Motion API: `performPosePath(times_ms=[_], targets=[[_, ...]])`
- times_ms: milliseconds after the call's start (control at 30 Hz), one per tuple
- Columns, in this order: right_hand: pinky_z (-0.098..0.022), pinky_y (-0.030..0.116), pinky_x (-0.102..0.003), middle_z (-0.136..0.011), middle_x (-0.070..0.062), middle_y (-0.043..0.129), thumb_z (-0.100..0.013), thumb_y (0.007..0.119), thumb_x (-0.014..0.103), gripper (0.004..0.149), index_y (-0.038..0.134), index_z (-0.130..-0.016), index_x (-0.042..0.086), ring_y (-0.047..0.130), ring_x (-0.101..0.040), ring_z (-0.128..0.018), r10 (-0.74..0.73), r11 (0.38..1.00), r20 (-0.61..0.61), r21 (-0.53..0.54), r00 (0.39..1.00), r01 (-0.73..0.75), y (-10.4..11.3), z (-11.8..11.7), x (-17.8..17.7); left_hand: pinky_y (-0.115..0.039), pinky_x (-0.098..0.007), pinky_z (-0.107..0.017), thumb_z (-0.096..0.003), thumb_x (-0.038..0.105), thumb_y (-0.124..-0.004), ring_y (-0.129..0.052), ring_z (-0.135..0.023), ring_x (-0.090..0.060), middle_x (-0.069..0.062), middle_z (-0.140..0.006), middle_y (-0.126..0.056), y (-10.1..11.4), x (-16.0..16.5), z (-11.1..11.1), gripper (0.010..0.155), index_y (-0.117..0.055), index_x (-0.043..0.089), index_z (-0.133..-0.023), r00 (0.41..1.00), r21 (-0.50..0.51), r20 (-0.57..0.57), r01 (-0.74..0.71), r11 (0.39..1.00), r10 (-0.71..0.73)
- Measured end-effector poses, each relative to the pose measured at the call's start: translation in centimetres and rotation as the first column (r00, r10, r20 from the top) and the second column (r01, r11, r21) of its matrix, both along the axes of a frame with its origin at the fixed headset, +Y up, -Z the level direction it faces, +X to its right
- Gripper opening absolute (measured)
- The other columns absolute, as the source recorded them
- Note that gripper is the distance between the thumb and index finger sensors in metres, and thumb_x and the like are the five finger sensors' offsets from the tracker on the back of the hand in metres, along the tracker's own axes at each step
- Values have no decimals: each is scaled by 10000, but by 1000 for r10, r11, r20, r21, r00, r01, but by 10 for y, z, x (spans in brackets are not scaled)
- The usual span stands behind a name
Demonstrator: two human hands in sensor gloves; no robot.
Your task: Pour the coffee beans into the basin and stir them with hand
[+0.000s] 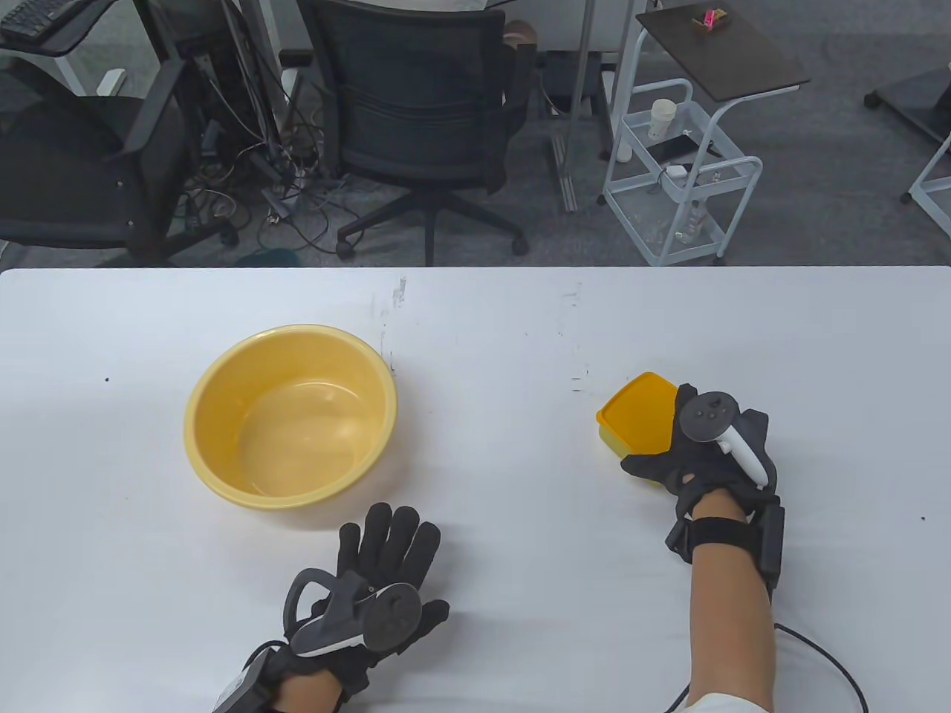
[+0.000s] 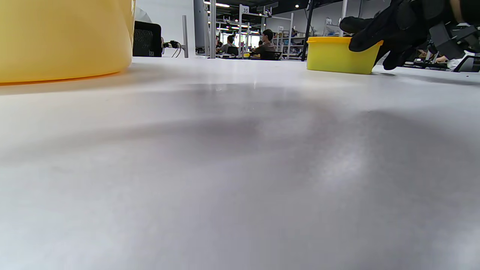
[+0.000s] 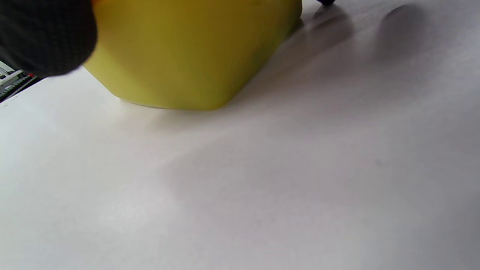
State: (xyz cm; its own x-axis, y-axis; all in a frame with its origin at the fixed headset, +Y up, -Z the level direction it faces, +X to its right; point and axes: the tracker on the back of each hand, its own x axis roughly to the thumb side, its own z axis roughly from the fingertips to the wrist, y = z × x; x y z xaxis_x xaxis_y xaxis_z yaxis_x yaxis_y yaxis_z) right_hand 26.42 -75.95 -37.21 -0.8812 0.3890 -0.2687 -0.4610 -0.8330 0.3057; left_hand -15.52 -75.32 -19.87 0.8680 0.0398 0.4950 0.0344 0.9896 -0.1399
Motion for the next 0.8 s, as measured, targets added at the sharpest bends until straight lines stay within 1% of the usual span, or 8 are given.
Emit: performPosePath(times_ms=[133, 267, 333, 433, 500, 567, 700, 800], targets=[[-644, 362, -753, -999, -282, -70, -313, 878, 628, 1193, -80, -950, 311, 474, -681, -878, -27, 988, 3, 153, 1000, 26, 1, 4, -1, -280, -690, -751, -501, 683, -517, -252, -1112, -559, -229, -1193, -181, -1, -2, -2, 870, -157, 193, -1124, 1000, -17, -8, -4, 1000, 4], [-639, 383, -752, -986, -306, -58, -315, 876, 628, 1192, -69, -960, 295, 493, -682, -876, -50, 964, -187, 246, 981, 96, 19, 25, -24, -285, -689, -751, -501, 685, -518, -262, -1107, -570, -231, -1193, -180, 1, -5, -4, 875, -154, 191, -1123, 999, -19, -25, -30, 999, 30], [-642, 382, -750, -989, -306, -55, -316, 869, 634, 1194, -80, -955, 292, 497, -673, -886, -45, 966, -325, 226, 944, 124, 33, 41, -44, -289, -691, -752, -503, 687, -516, -268, -1101, -585, -234, -1194, -180, 2, -5, -5, 878, -148, 188, -1124, 999, -26, -26, -46, 999, 45], [-645, 380, -749, -998, -306, -46, -318, 860, 648, 1196, -90, -953, 292, 506, -662, -896, -14, 978, -497, 174, 868, 115, 47, 78, -81, -292, -690, -750, -501, 692, -520, -273, -1101, -584, -238, -1192, -186, 0, -5, -4, 891, -143, 176, -1121, 998, -56, -12, -65, 996, 65], [-643, 392, -747, -1006, -306, -25, -329, 852, 656, 1174, -61, -972, 293, 525, -655, -896, 46, 971, -556, 219, 830, 93, 49, 103, -103, -299, -690, -750, -501, 691, -520, -283, -1102, -580, -240, -1192, -194, 0, -4, -5, 890, -145, 173, -1119, 997, -67, -8, -75, 995, 75], [-639, 416, -742, -1013, -312, 6, -320, 841, 674, 1175, -51, -979, 284, 558, -645, -891, 97, 961, -581, 265, 808, 76, 45, 121, -120, -295, -688, -751, -502, 690, -519, -283, -1103, -579, -238, -1192, -192, -1, -6, -6, 889, -142, 174, -1119, 997, -76, -15, -74, 994, 73], [-637, 414, -744, -1013, -314, 9, -317, 848, 668, 1161, -23, -983, 286, 555, -652, -886, 41, 973, -630, 203, 776, 114, 33, 148, -147, -294, -690, -749, -497, 692, -535, -288, -1105, -574, -241, -1193, -212, -4, -9, -8, 894, -163, 174, -1123, 995, -137, -8, -99, 986, 99], [-636, 417, -743, -1012, -314, 10, -316, 848, 667, 1156, -12, -992, 294, 557, -650, -885, 39, 972, -647, 202, 761, 122, 26, 157, -160, -297, -681, -750, -502, 674, -547, -293, -1101, -571, -249, -1185, -210, -9, -5, -8, 886, -162, 165, -1116, 994, -201, 16, -103, 974, 108]])
